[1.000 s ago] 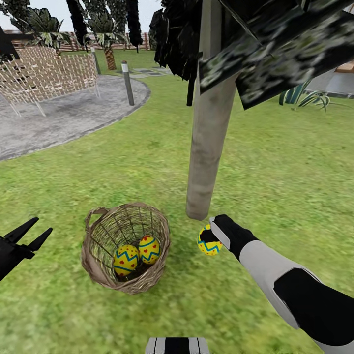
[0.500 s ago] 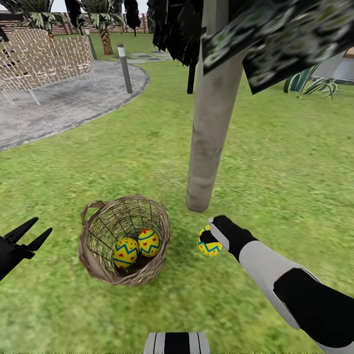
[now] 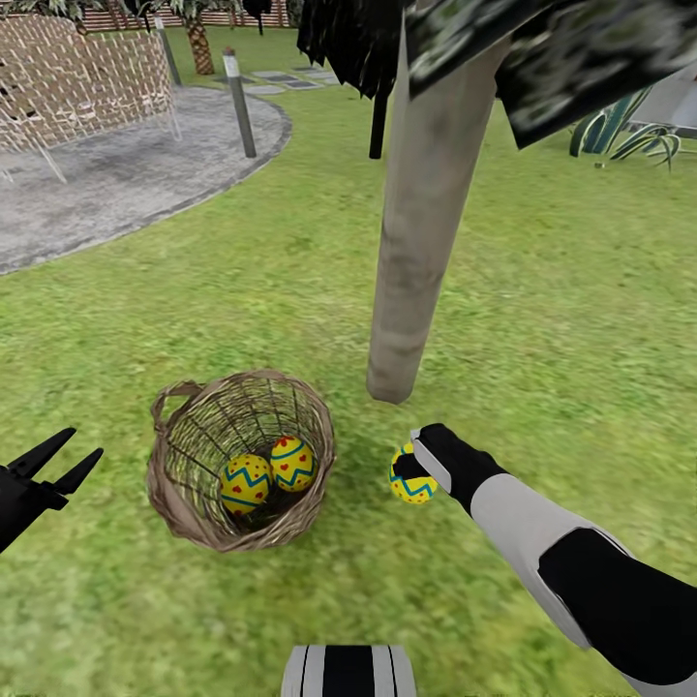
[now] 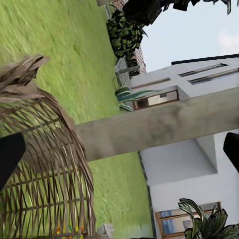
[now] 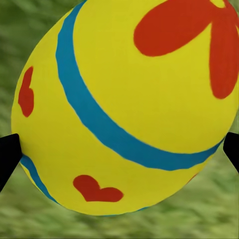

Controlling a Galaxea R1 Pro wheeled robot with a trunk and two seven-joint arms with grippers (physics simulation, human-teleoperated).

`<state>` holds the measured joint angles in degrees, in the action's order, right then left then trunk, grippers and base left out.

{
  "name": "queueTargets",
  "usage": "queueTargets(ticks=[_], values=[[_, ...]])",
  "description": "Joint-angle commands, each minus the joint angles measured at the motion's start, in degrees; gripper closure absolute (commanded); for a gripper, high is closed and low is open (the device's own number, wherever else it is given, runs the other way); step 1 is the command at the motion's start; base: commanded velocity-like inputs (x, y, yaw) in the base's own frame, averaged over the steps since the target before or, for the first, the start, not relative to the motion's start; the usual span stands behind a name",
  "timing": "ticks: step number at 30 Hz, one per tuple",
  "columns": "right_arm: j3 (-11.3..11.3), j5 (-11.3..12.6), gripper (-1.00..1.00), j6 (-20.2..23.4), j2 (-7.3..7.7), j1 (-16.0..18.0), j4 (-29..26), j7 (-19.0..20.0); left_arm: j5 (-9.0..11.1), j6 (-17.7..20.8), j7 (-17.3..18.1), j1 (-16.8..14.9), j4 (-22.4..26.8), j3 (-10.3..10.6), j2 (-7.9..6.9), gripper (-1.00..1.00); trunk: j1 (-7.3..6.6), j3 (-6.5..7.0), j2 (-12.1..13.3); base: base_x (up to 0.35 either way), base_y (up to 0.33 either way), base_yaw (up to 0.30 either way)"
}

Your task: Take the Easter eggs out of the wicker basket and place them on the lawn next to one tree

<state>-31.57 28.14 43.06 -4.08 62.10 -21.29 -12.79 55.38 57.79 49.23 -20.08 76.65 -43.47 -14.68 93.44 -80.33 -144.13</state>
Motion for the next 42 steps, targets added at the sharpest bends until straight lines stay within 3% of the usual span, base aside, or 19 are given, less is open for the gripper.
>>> queueTargets(ticks=[1,4,8,10,17,42], values=[[-0.4,0.6,1.0,0.1,0.03,0.0,-0.1,-0.5,-0.1,0.2,0.2,0.0,0.0,-0.1,0.0,-1.0,0.01,-0.27,0.0,0.0,0.0,0.0],[-0.4,0.6,1.0,0.1,0.03,0.0,-0.1,-0.5,-0.2,0.2,0.2,0.0,-0.1,-0.3,0.0,-1.0,0.09,-0.93,-0.1,0.0,0.0,0.0],[-0.4,0.6,1.0,0.1,0.03,0.0,-0.1,-0.5,-0.3,0.1,0.2,0.0,-0.3,-5.7,0.15,-1.0,0.19,-1.82,-0.1,0.0,0.0,0.0],[-0.4,0.6,1.0,0.1,0.03,0.0,-0.1,-0.5,-0.3,0.1,0.2,0.0,-0.5,-6.8,0.17,-1.0,0.24,-2.26,-0.2,0.0,0.0,0.0],[-0.4,0.5,1.0,-0.1,0.11,0.0,-0.1,-0.4,-0.4,0.0,0.2,0.0,-3.4,-7.5,-0.63,-1.0,0.42,-3.81,-0.2,0.0,0.0,0.0],[-0.4,0.5,1.0,-0.3,0.03,0.0,-0.2,-0.4,-0.3,0.0,0.2,0.0,-3.2,-7.4,-0.7,-1.0,1.07,-9.35,-0.6,0.0,0.0,0.0]])
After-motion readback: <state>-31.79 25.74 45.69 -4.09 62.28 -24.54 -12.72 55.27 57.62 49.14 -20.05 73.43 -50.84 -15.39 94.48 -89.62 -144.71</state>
